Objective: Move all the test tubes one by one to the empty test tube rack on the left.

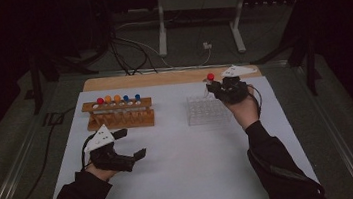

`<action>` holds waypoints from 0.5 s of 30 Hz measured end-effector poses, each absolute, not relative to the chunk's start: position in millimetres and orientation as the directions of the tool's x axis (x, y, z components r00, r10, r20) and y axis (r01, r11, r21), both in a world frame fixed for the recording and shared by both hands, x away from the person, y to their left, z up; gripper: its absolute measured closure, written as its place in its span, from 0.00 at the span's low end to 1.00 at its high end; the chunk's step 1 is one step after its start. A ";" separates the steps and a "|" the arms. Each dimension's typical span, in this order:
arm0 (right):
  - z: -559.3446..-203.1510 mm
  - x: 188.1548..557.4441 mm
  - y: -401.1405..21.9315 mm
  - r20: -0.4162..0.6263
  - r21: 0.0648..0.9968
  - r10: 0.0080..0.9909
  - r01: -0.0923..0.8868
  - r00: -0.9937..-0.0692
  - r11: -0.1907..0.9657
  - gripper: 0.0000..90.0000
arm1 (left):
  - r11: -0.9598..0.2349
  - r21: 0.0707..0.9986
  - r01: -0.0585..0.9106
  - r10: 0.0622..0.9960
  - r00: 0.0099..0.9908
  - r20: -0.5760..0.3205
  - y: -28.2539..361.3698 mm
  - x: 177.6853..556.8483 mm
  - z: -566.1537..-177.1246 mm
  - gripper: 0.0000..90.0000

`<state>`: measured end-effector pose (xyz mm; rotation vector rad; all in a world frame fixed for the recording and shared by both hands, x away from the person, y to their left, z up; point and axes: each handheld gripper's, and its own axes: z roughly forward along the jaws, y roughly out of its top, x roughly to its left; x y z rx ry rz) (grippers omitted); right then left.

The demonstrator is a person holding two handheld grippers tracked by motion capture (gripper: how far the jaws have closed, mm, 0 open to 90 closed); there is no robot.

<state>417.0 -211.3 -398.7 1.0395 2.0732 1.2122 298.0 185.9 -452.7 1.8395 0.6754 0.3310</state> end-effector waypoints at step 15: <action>-398.8 363.4 -177.4 -0.080 0.870 0.681 0.282 -0.728 0.403 0.84 | -0.285 0.921 0.265 0.506 0.858 -0.090 167.5 300.7 -429.7 0.01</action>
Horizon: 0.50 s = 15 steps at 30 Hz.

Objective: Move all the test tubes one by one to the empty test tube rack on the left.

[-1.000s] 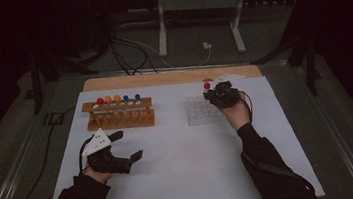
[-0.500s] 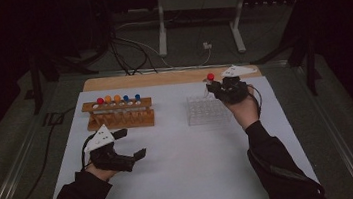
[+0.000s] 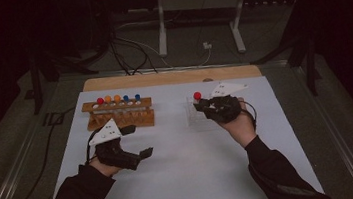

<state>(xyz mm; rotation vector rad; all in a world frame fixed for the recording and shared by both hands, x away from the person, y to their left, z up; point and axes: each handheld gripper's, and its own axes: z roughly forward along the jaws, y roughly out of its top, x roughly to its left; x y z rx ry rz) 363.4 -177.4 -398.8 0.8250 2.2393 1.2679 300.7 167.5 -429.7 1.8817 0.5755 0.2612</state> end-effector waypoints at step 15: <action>-422.5 321.4 -135.1 -0.061 0.837 0.528 0.245 -0.847 0.490 0.84 | -0.291 0.934 0.206 0.409 0.910 -0.073 132.3 310.8 -407.8 0.08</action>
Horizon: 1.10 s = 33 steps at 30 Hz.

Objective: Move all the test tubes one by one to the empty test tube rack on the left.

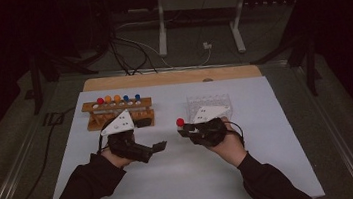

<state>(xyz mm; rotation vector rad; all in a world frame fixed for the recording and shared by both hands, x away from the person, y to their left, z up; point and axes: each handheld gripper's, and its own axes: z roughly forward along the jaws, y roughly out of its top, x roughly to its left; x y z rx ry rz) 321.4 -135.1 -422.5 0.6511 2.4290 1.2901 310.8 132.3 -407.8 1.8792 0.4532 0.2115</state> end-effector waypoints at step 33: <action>-421.7 307.3 -131.7 -0.016 0.866 0.494 0.234 -0.870 0.441 0.41 | -0.345 0.928 0.140 0.400 0.916 0.010 118.7 323.9 -400.9 0.80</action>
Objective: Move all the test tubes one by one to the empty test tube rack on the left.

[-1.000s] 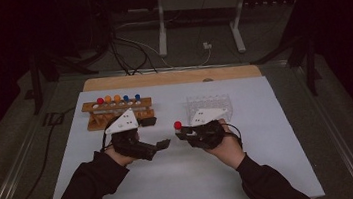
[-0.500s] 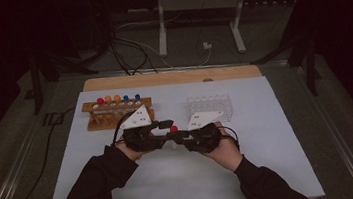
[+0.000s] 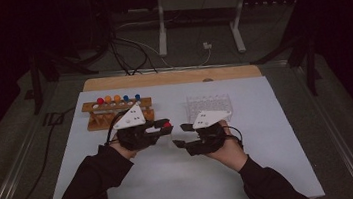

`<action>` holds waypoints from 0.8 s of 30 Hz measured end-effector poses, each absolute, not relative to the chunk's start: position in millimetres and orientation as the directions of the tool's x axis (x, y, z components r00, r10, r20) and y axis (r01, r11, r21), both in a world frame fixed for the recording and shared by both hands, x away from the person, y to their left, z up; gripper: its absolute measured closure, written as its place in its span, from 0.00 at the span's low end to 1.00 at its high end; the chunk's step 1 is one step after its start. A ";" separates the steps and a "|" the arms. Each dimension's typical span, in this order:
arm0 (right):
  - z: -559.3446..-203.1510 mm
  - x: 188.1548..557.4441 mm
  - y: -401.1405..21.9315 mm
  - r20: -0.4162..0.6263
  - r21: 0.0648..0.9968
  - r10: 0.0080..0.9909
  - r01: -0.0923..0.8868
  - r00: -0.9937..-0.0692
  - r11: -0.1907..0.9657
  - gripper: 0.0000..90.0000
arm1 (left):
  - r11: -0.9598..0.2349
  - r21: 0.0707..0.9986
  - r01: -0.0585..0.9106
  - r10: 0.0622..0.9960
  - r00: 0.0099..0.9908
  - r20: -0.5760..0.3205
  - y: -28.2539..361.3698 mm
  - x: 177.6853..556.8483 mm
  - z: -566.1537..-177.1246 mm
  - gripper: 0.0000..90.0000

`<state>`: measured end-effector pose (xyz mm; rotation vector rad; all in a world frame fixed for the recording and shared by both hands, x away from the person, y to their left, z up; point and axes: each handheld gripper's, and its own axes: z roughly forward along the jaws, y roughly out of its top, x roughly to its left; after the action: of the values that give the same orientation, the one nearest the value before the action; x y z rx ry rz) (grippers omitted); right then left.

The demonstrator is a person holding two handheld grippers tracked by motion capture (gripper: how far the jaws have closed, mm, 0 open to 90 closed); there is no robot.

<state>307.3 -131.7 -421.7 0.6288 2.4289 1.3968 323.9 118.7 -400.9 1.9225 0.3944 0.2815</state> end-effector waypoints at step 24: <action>-419.5 302.1 -159.2 0.008 0.904 0.547 0.240 -0.837 0.354 0.00 | -0.286 0.936 0.205 0.683 0.729 0.049 232.5 328.5 -377.1 0.80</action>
<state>302.1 -159.2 -419.5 0.6991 2.3249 1.4764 328.5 232.5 -377.1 1.8403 0.6917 0.5471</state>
